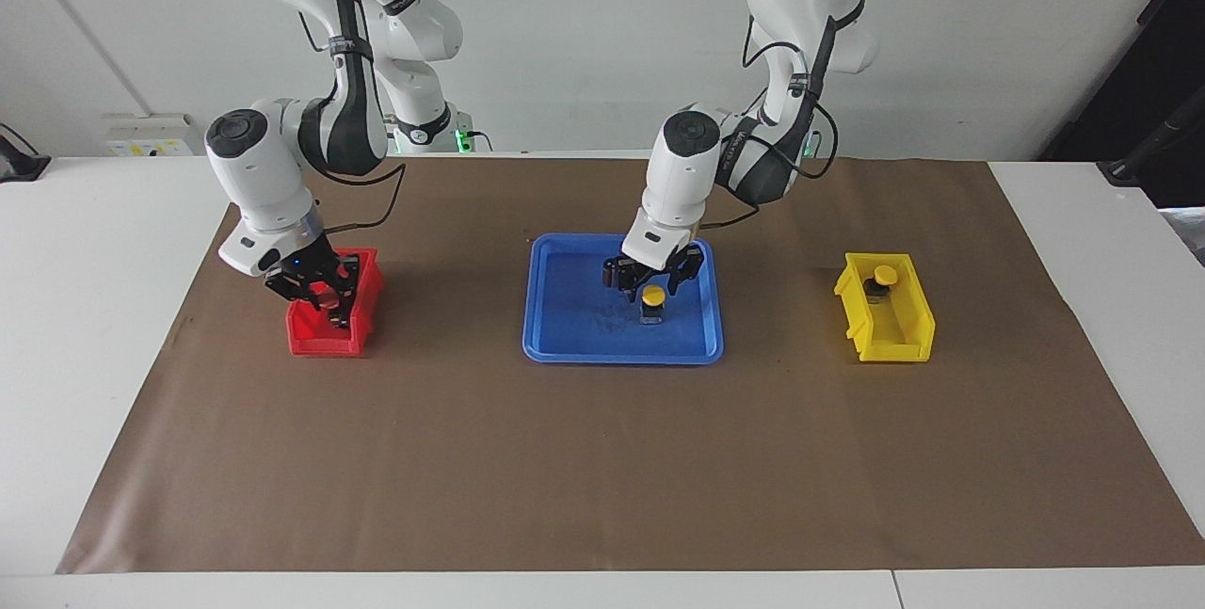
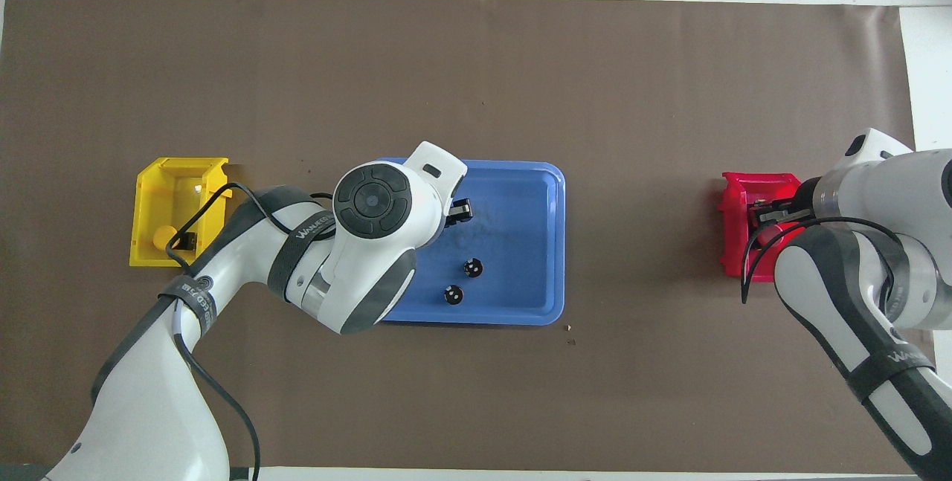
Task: Sort red and yellow buttons by color
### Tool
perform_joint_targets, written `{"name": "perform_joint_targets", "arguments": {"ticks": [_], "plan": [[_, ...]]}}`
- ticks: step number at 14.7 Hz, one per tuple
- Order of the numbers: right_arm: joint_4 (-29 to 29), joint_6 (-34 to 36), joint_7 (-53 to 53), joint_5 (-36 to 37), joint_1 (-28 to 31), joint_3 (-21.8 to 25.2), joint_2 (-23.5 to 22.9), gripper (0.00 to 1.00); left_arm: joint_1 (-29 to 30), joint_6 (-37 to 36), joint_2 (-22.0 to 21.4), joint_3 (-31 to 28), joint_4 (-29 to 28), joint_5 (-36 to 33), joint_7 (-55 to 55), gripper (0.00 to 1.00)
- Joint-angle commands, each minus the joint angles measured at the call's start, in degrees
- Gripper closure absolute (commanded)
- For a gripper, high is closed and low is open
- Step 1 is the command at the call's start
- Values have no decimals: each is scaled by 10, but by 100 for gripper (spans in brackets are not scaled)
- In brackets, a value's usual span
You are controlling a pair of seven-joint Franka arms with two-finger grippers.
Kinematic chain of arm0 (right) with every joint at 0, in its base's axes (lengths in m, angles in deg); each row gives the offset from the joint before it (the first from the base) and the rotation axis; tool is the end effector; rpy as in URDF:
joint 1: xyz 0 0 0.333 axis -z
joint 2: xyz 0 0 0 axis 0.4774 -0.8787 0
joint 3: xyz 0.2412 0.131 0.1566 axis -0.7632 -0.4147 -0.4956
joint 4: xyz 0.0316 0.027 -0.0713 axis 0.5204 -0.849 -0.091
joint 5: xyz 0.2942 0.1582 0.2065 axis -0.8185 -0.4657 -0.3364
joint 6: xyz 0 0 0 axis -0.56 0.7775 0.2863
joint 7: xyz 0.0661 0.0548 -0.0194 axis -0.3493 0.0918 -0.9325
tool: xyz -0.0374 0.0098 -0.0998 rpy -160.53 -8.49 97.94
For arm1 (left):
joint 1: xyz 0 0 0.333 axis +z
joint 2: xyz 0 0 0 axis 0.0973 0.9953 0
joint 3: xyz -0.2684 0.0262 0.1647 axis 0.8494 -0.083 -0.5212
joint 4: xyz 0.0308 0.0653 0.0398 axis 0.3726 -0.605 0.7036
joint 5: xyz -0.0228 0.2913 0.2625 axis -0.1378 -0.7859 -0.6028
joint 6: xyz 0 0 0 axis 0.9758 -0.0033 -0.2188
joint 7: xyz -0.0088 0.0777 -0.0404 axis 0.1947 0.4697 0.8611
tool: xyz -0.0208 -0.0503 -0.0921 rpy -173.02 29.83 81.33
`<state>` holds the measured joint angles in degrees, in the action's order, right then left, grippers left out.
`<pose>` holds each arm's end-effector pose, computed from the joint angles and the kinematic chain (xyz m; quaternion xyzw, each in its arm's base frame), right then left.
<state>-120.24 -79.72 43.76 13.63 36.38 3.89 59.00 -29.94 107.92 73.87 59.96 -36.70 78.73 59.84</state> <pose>0.5244 -0.0530 0.3534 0.9926 0.1149 0.0345 0.0163 0.4739 -0.3947 0.3537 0.9970 0.0626 0.0204 0.0418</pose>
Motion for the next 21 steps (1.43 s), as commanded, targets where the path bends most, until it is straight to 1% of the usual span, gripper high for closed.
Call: {"name": "perform_joint_targets", "arguments": {"ticks": [1, 2, 4, 5, 6, 7, 8, 9, 10, 11, 12, 14, 15, 17, 19, 21], "plan": [[-7, -9, -19, -9, 7, -5, 10, 23, -3, -1, 9, -8, 15, -19, 11, 43], [-4, -4, -19, -9, 7, -5, 9, 19, -3, -1, 10, -8, 15, -19, 11, 43], [14, 10, -19, -8, 7, -5, 6, 8, -2, -1, 11, -9, 17, -18, 11, 44], [37, 39, -19, -8, 7, -5, 3, 3, 0, -1, 13, -9, 22, -19, 10, 44], [68, 82, -17, -8, 7, -6, -3, 1, 1, -1, 14, -9, 22, -19, 10, 44], [107, 129, -12, -8, 5, -8, -7, 1, 1, 0, 14, -9, 23, -19, 11, 44], [139, 167, -1, -9, 0, -8, -8, 1, 2, 0, 14, -9, 22, -19, 11, 47], [168, 200, 22, -9, -13, -8, -6, 1, 1, -1, 14, -9, 22, -19, 13, 58], [190, 233, 39, -9, -25, -8, 0, 1, -2, -2, 14, -9, 22, -19, 25, 81], [214, 273, 57, -9, -30, -9, 7, 1, -6, -1, 14, -8, 22, -19, 37, 94], [240, 313, 74, -9, -32, -9, 12, 1, -6, -2, 14, -9, 22, -19, 38, 99], [285, 385, 95, -10, -31, -10, 19, 1, 0, -9, 14, -9, 28, -19, 38, 99], [302, 412, 98, -10, -30, -10, 22, 1, 4, -32, 14, -11, 46, -19, 34, 99], [335, 466, 98, -10, -25, -8, 25, 1, 42, -140, 9, -10, 111, -20, 20, 99], [373, 510, 97, -10, -21, -3, 26, 1, 79, -230, -5, -11, 153, -19, -51, 99], [405, 557, 95, -9, -14, 1, 26, 1, 140, -263, -29, -11, 154, -19, -138, 99]]}}
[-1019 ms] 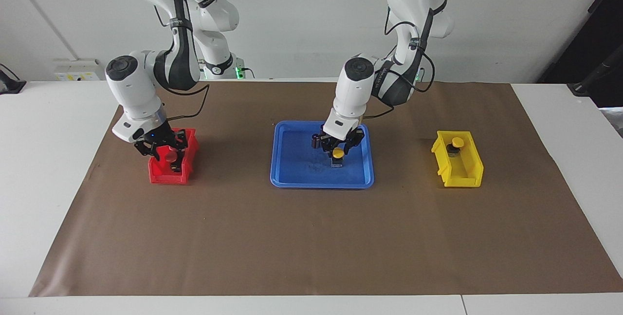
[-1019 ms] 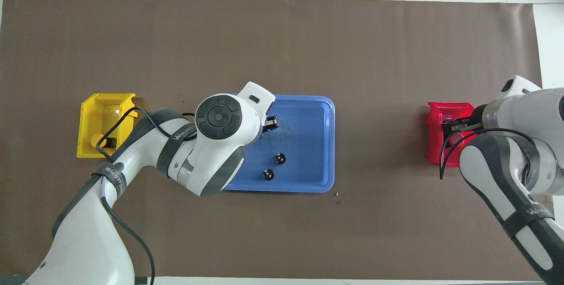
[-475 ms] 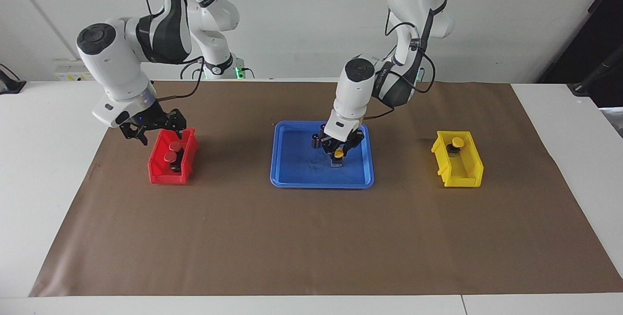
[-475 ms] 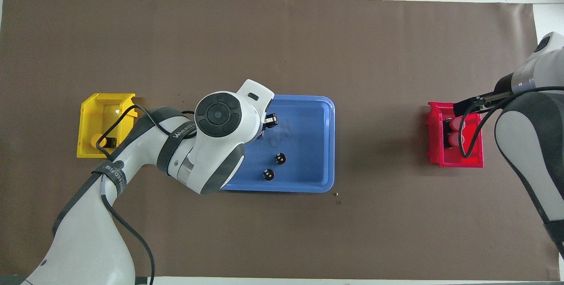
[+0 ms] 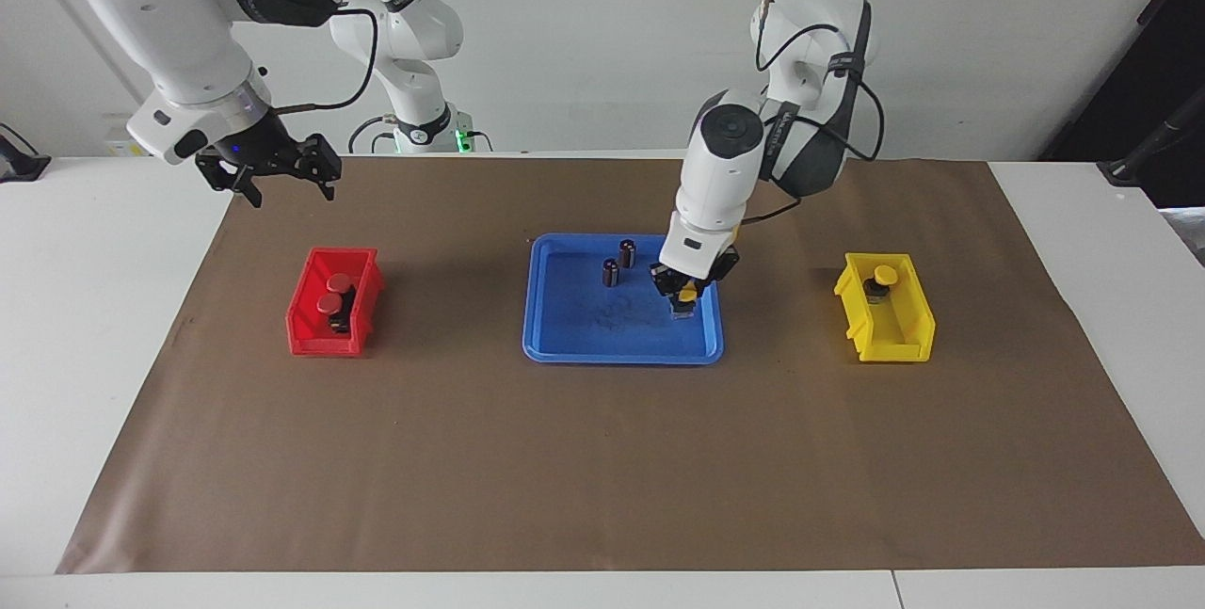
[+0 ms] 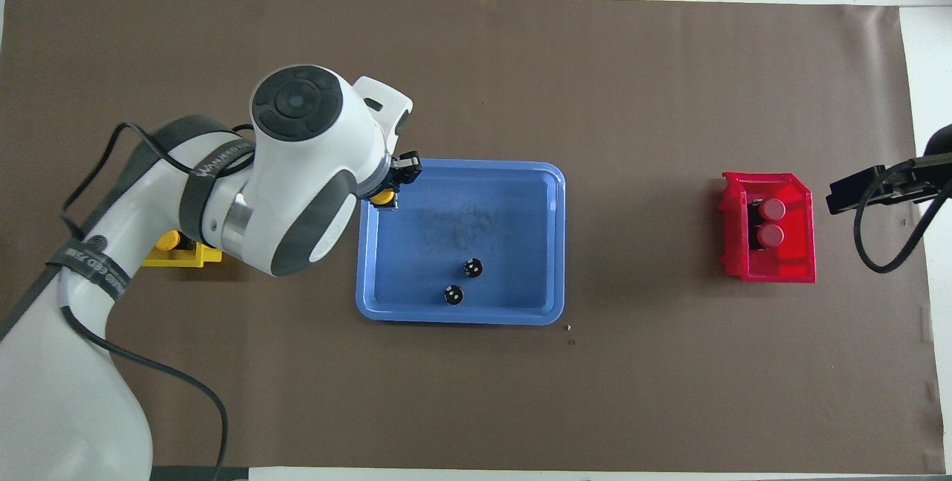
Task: Sort red and yellow buttons by color
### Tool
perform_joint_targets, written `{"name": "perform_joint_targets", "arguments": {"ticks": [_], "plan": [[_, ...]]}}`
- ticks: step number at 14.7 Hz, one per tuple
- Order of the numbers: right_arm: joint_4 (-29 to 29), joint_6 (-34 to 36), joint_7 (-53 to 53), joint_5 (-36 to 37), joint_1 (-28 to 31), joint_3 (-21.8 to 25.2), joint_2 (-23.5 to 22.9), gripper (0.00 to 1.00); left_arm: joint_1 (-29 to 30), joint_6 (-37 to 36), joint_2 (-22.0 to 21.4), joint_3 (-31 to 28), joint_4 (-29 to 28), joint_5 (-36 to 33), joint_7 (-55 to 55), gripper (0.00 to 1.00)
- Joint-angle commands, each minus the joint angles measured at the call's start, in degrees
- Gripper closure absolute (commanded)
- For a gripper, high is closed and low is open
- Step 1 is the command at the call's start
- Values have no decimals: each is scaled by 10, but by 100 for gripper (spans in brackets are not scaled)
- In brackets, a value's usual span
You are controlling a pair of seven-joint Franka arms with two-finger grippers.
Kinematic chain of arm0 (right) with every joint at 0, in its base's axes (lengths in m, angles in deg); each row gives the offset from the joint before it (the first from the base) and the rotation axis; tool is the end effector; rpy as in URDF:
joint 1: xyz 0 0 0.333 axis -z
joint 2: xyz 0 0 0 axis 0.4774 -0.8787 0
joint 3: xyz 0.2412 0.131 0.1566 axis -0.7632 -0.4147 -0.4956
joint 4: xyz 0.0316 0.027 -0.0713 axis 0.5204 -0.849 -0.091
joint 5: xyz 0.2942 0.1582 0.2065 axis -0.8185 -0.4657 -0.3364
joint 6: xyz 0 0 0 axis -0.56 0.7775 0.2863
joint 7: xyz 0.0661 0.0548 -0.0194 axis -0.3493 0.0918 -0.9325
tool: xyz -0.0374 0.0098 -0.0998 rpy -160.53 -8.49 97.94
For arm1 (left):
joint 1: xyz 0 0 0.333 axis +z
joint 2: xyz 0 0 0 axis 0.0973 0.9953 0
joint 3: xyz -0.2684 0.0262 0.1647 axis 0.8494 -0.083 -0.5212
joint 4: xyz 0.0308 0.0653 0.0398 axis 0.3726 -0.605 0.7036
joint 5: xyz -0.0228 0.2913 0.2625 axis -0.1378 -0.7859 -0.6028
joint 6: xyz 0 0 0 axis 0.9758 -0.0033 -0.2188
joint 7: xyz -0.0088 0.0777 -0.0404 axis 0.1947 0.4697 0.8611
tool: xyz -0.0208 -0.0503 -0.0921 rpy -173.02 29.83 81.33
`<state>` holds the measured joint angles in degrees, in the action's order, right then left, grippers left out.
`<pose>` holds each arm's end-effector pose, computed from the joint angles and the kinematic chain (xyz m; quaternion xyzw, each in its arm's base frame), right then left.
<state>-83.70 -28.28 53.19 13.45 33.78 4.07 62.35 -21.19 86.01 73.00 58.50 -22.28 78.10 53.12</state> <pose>0.5301 -0.0330 0.6052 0.9969 0.0446 -0.0646 0.0053 0.5488 -0.3111 0.4453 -0.9960 -0.0877 0.0171 0.0008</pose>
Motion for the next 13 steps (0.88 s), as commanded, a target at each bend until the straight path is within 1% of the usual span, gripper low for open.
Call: {"name": "perform_joint_targets", "arguments": {"ticks": [1, 3, 4, 6, 7, 10, 12, 13], "plan": [[41, 50, 0, -2, 12, -1, -7, 1, 85, -58, -23, 3, 13, -14, -126, 99], [37, 46, -1, 2, 17, 2, -4, 1, 153, -64, -26, 4, 17, -14, -236, 99], [36, 41, 1, 1, 21, 3, -4, 1, 180, -63, -26, 4, 21, -14, -275, 99], [28, 10, 2, 2, 20, 3, -3, 1, 225, -57, -25, 4, 18, -13, -333, 99], [22, -4, 1, 2, 19, 3, -3, 1, 235, -54, -25, 4, 19, -14, -342, 99], [18, -7, 2, 2, 18, 2, -2, 1, 263, -44, -25, 3, 12, -14, -377, 99], [15, -7, 3, 1, 17, 2, 1, 0, 270, -23, -34, 3, -10, -14, -387, 99], [15, -8, 3, 1, 17, 1, 1, 0, 270, -4, -40, 3, -34, -14, -387, 99]]}}
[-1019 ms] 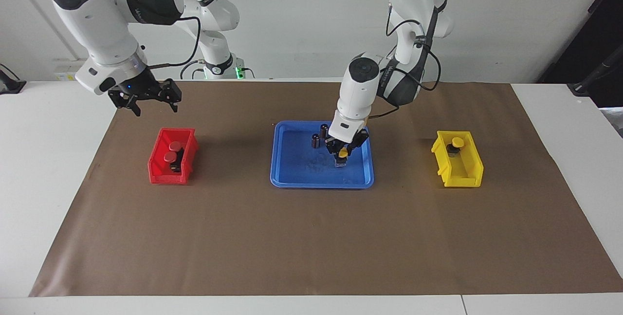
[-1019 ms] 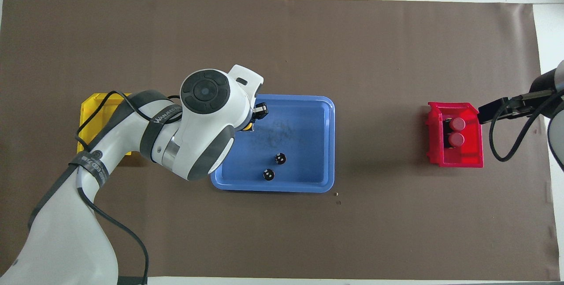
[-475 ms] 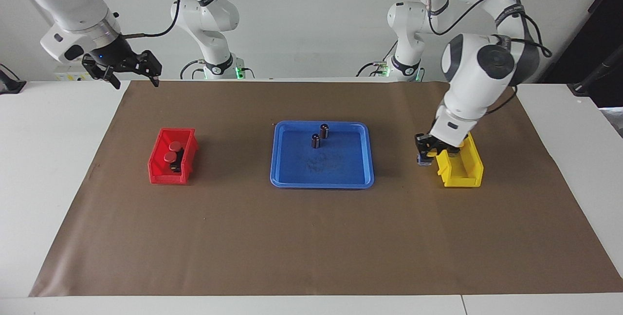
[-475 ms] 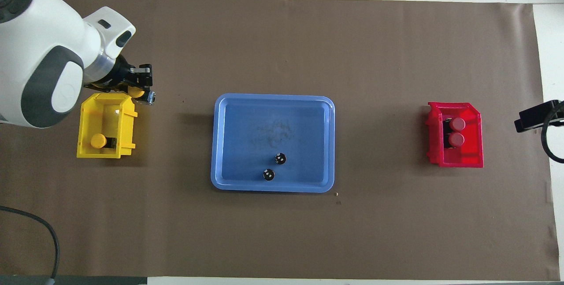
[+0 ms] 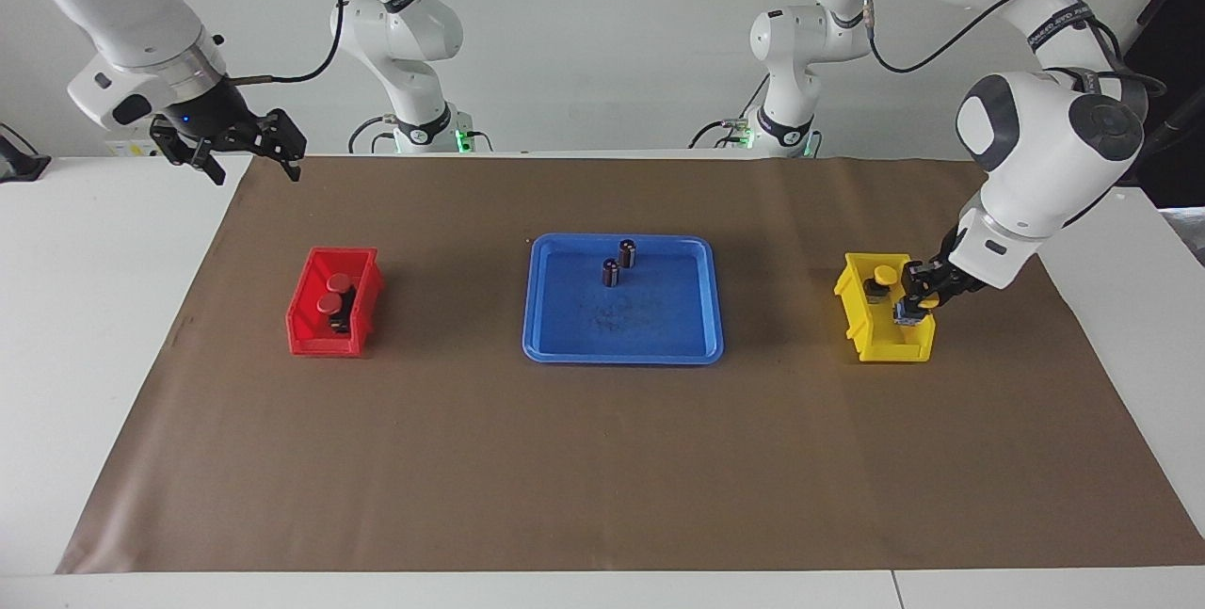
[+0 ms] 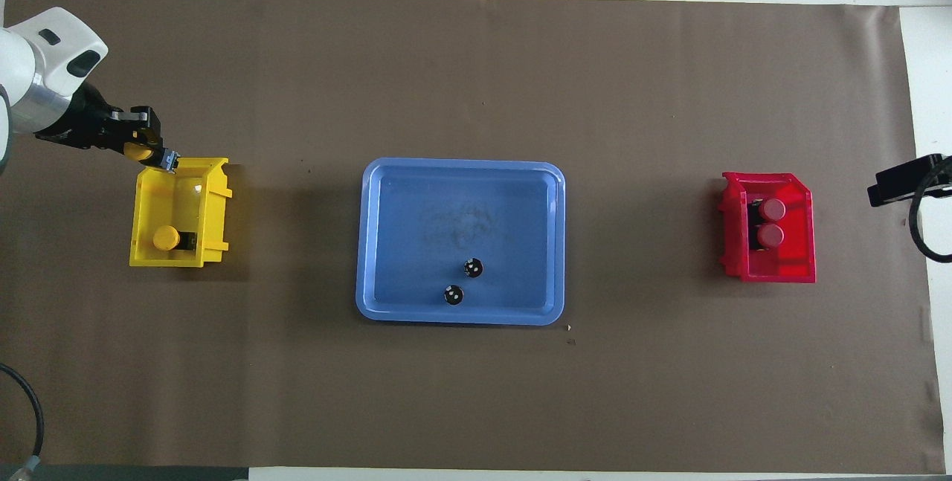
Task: Sort red and yellow buttons by color
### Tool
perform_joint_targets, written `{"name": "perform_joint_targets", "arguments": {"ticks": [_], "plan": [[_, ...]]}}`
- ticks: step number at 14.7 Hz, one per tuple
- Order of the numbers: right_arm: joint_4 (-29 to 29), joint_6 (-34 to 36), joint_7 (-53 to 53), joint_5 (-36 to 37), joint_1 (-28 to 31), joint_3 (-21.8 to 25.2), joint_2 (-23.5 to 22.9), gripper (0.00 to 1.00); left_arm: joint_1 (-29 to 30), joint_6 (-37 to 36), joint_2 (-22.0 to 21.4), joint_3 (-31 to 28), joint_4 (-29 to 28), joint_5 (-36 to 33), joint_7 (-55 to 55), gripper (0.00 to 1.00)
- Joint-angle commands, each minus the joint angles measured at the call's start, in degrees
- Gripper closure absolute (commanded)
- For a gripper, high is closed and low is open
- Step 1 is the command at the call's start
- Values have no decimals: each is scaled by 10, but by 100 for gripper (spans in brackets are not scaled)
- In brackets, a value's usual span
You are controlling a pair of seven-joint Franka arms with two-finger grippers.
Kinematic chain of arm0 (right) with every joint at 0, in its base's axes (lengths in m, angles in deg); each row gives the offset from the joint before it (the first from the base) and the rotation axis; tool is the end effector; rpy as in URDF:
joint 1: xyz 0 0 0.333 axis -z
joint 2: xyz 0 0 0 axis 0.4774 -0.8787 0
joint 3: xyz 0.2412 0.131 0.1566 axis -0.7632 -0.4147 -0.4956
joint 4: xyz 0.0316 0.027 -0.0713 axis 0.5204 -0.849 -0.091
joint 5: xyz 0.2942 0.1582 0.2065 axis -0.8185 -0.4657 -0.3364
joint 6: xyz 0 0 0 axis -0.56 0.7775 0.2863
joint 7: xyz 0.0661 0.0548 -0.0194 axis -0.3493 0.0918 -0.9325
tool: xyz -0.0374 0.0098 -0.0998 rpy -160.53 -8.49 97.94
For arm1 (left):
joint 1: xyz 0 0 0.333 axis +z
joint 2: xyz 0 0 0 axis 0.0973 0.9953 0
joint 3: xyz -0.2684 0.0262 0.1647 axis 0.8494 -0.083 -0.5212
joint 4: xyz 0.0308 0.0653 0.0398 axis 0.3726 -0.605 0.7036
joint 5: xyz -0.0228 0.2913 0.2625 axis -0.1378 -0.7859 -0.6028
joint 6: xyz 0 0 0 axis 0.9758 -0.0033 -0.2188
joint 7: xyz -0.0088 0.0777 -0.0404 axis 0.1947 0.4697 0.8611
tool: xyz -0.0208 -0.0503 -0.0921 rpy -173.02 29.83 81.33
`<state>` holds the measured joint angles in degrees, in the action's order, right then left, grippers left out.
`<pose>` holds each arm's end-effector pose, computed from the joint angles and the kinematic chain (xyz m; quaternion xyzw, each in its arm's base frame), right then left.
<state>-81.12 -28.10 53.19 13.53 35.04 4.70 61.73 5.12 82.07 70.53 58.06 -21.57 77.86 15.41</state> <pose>0.5331 -0.0512 0.6199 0.9984 0.0280 -0.0493 0.0064 0.6191 -0.0306 0.4723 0.9997 -0.0089 -0.0214 0.0044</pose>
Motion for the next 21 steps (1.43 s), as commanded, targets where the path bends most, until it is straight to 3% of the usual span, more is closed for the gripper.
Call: {"name": "perform_joint_targets", "arguments": {"ticks": [1, 5, 9, 13, 17, 18, 19, 20, 21], "plan": [[-11, -10, 3, -1, 5, -5, 7, 0, 8, 65, -28, 7, -70, -11, -12, 99], [-10, -6, 4, -1, 5, -5, 8, 0, 30, 137, -61, 4, -164, -11, -27, 99], [-9, -6, 4, 0, 4, -5, 8, 0, 31, 149, -62, 4, -182, -11, -24, 99], [-9, -6, 4, -1, 4, -5, 8, 0, 24, 232, -61, 5, -249, -10, -18, 99], [-10, -6, 4, -1, 5, -5, 8, 0, 21, 247, -55, 6, -255, -10, -18, 96], [-9, -6, 4, -1, 4, -5, 8, 0, 22, 247, -54, 6, -254, -10, -18, 72], [-10, -6, 4, -1, 4, -5, 8, 0, 22, 247, -54, 6, -251, -10, -18, 54], [-9, -6, 4, 0, 4, -5, 8, 0, 22, 244, -54, 6, -249, -10, -18, 38], [-9, -6, 4, -1, 4, -5, 8, 0, 22, 240, -54, 6, -248, -10, -18, 33]]}}
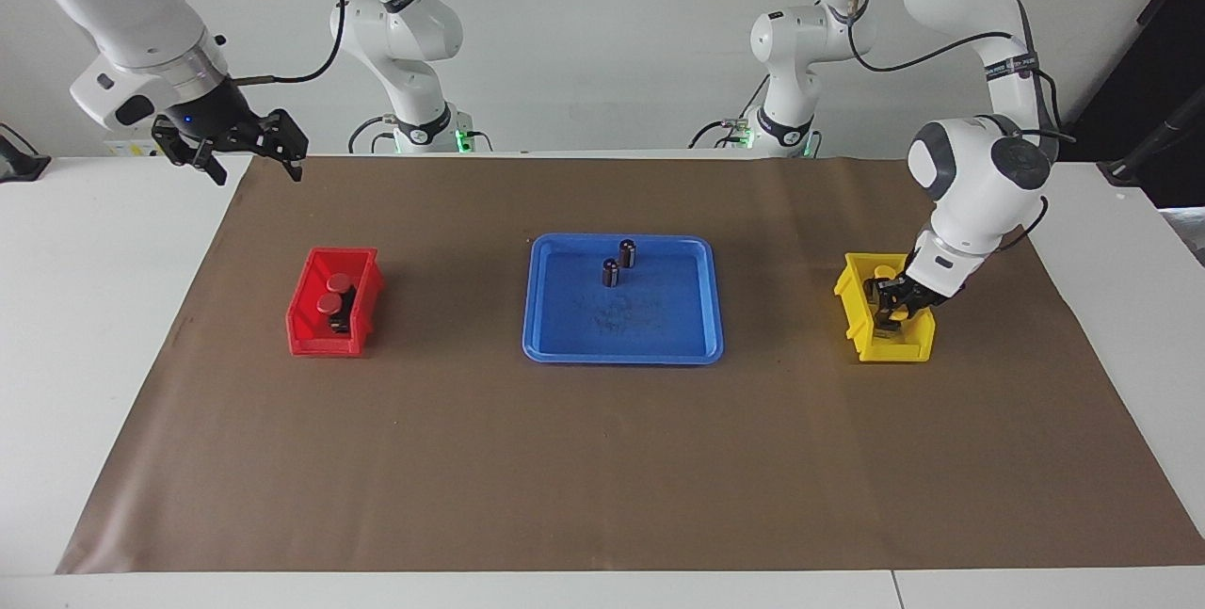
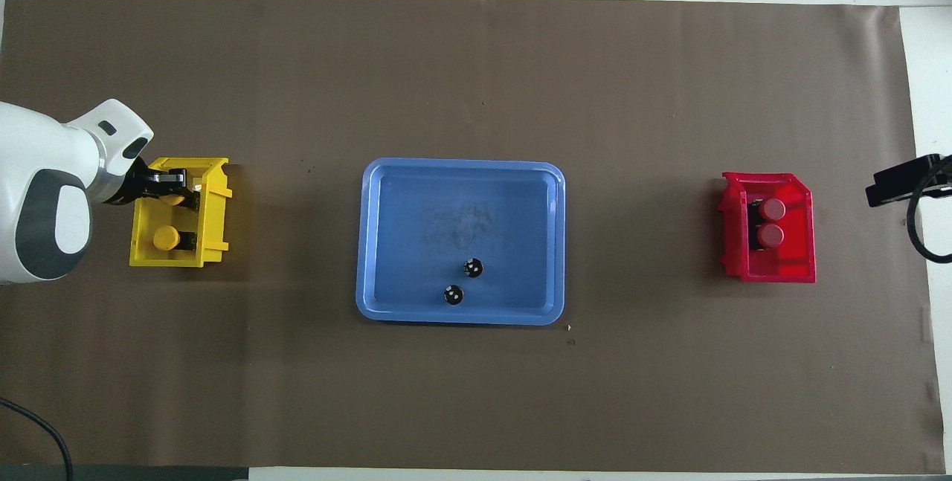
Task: Sort red and yellow buttons by color
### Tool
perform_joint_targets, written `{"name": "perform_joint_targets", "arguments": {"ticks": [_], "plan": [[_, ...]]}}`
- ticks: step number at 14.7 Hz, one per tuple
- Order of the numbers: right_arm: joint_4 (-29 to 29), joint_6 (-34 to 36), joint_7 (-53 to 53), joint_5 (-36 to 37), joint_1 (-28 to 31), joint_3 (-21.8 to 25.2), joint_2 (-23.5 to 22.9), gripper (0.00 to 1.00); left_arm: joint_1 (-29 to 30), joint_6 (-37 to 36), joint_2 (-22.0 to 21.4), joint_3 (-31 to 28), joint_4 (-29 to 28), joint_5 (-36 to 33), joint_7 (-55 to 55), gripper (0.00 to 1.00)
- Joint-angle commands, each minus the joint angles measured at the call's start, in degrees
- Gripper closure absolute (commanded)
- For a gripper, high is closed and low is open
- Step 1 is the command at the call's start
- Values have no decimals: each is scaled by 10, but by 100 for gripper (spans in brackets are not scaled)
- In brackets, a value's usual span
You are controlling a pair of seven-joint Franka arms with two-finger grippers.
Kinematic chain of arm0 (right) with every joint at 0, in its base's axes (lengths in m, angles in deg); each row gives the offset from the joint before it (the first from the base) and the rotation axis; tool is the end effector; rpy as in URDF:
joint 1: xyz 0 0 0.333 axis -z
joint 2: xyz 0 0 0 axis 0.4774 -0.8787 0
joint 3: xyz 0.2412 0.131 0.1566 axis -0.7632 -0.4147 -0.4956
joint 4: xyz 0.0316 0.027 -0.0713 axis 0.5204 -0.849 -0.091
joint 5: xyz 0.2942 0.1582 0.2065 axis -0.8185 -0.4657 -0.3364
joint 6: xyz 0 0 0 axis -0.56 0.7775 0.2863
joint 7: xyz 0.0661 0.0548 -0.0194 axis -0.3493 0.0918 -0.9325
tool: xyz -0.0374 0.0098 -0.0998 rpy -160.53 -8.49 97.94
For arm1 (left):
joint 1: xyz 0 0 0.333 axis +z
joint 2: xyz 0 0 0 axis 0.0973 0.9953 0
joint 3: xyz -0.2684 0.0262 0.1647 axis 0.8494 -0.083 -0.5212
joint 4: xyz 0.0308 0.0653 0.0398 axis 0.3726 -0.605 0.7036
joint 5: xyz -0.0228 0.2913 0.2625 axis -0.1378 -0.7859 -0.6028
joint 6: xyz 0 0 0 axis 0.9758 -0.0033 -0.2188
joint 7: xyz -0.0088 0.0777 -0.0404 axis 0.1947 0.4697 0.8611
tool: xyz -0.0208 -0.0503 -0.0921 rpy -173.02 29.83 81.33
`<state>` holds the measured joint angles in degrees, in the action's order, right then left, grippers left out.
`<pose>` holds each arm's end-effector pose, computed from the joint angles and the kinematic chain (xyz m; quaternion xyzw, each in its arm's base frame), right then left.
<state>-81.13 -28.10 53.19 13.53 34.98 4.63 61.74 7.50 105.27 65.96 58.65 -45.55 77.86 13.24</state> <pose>0.5331 -0.0500 0.6199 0.9983 0.0291 -0.0493 0.0065 0.5669 -0.0114 0.3614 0.9998 -0.0121 0.0118 0.0042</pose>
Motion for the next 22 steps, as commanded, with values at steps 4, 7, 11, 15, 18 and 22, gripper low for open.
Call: {"name": "perform_joint_targets", "arguments": {"ticks": [4, 7, 11, 15, 18, 22], "plan": [[-9, -6, 4, -1, 5, -6, 7, 0, -2, -21, -9, 0, 17, -10, 3, 32], [-9, -6, 4, -1, 5, -6, 7, 0, -2, -84, -10, 0, 63, -6, 4, 30], [-8, -6, 4, -1, 5, -6, 7, 0, -23, -236, -23, 5, 177, -10, -12, 0], [-8, -6, 4, -1, 5, -6, 7, 0, -39, -322, -68, 7, 238, -5, -6, 0], [-8, -6, 4, -2, 5, -6, 7, 0, -40, -373, -87, 7, 264, -3, -12, 0], [-8, -6, 4, -4, 5, -6, 7, 0, -40, -384, -107, 15, 264, -3, -12, 0]]}}
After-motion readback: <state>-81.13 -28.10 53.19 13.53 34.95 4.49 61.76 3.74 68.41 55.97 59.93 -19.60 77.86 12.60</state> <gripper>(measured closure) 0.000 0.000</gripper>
